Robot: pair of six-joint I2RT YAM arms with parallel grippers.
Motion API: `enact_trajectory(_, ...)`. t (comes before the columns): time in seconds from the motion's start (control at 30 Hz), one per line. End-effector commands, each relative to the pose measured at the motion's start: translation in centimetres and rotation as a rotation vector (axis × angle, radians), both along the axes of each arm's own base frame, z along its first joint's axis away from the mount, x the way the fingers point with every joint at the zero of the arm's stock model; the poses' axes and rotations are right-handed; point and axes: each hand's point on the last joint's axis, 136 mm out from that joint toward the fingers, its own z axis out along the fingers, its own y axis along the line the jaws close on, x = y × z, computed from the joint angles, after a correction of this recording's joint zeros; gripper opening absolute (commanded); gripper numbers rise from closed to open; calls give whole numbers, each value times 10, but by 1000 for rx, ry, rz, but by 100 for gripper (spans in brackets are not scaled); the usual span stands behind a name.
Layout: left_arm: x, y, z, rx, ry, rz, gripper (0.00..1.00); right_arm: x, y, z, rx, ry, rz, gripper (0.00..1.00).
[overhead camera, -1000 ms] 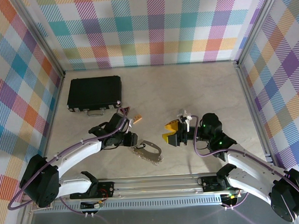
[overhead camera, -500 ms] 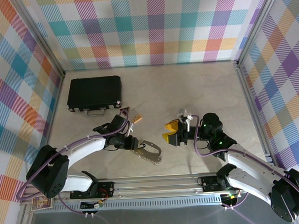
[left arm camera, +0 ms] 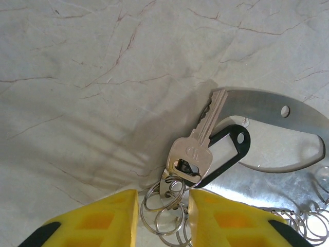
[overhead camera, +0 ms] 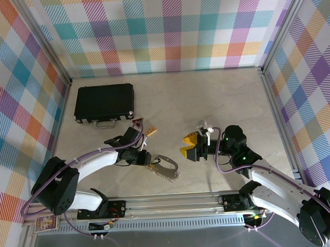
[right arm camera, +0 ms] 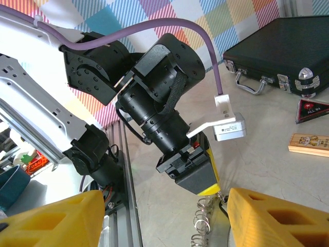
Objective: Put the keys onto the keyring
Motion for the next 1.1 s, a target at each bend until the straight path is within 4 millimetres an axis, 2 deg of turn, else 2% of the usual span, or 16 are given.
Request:
enact_trajectory(0.0, 0, 3, -2, 9, 5, -2, 31, -4, -2, 9, 33, -34, 16, 64)
enact_trajectory(0.53, -2, 0, -6, 3, 20, -13, 27, -4, -3, 10, 38, -37, 13, 64)
enact_trajectory(1.07, -4, -1, -7, 1, 24, -22, 18, -3, -4, 11, 42, -39, 5, 64)
